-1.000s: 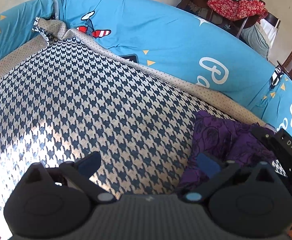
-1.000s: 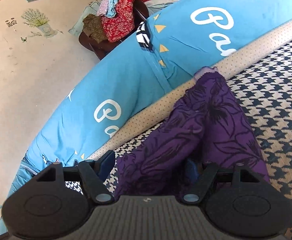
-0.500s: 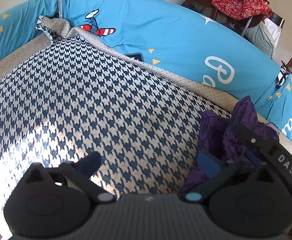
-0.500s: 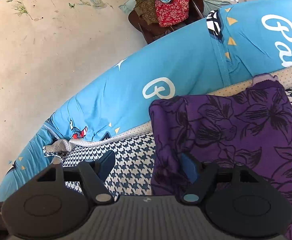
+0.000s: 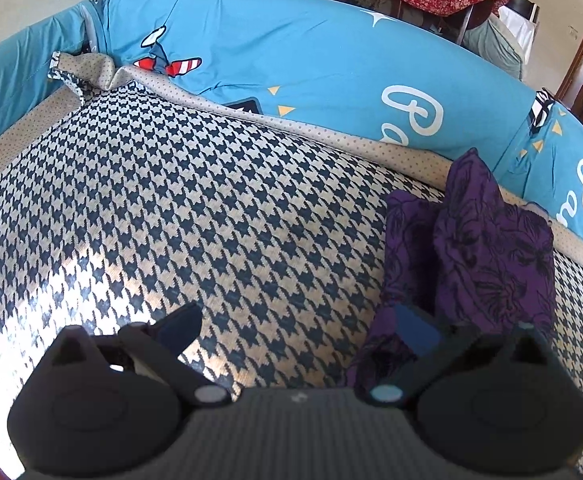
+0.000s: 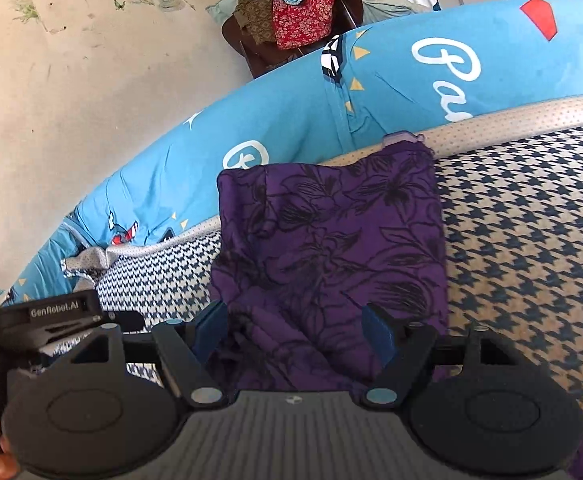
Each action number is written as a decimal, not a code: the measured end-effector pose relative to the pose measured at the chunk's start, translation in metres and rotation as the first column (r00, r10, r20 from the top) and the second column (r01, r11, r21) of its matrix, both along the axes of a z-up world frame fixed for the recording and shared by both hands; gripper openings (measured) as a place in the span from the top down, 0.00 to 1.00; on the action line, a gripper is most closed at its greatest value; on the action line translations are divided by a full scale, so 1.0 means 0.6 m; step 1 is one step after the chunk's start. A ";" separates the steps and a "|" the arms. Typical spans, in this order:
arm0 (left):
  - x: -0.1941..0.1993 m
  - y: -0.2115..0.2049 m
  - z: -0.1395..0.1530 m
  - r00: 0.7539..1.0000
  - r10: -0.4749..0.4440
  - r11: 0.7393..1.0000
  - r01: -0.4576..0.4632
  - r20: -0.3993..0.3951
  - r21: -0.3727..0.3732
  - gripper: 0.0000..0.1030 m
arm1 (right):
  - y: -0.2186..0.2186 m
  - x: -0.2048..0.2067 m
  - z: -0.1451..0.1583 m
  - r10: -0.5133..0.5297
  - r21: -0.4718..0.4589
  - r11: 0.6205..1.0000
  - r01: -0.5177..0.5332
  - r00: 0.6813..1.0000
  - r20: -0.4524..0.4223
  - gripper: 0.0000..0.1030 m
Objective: Fold clothes
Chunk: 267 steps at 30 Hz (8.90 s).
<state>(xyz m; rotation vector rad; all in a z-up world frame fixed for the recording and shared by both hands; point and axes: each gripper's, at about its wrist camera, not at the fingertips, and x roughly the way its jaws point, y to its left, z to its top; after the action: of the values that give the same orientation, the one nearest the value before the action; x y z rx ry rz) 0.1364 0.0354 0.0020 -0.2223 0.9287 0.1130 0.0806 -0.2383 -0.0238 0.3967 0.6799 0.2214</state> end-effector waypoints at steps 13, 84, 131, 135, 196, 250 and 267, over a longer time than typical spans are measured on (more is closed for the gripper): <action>-0.023 0.010 -0.009 1.000 -0.029 0.999 0.029 -0.006 0.036 0.00 | -0.034 -0.096 -0.027 0.092 -0.275 0.958 -0.087 0.996 0.005 0.27; -0.034 0.038 -0.015 0.995 -0.099 0.995 0.098 -0.029 -0.023 0.00 | 0.311 -0.164 -0.077 0.494 -0.224 0.843 -0.488 0.869 -0.034 0.83; -0.054 0.028 -0.066 0.986 -0.121 0.978 0.138 -0.114 0.154 0.00 | 0.190 -0.330 -0.019 0.635 -0.534 0.676 -0.508 0.769 0.074 0.39; -0.058 0.027 -0.058 0.986 -0.135 0.980 0.148 -0.100 0.130 0.00 | 0.229 -0.321 -0.049 0.673 -0.649 0.584 -0.488 0.738 0.050 0.39; -0.116 -0.154 -0.074 0.868 -0.489 0.840 0.496 -0.091 0.218 0.00 | 0.005 -0.324 -0.104 0.203 -0.028 0.977 -0.212 0.961 -0.186 0.46; -0.083 -0.158 -0.080 0.944 -0.314 0.935 0.326 -0.101 0.142 0.00 | -0.037 -0.264 -0.029 0.301 -0.194 0.920 -0.341 0.931 -0.207 0.46; -0.062 -0.176 -0.084 0.953 -0.287 0.939 0.299 -0.092 0.170 0.01 | -0.108 -0.063 -0.040 0.111 -0.084 0.989 -0.124 0.984 -0.141 0.34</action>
<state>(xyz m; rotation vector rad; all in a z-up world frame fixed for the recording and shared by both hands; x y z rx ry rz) 0.0995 -0.0702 -0.0483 0.0925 1.0010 -0.0713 0.0428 -0.3030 -0.0477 0.2843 0.8457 0.2758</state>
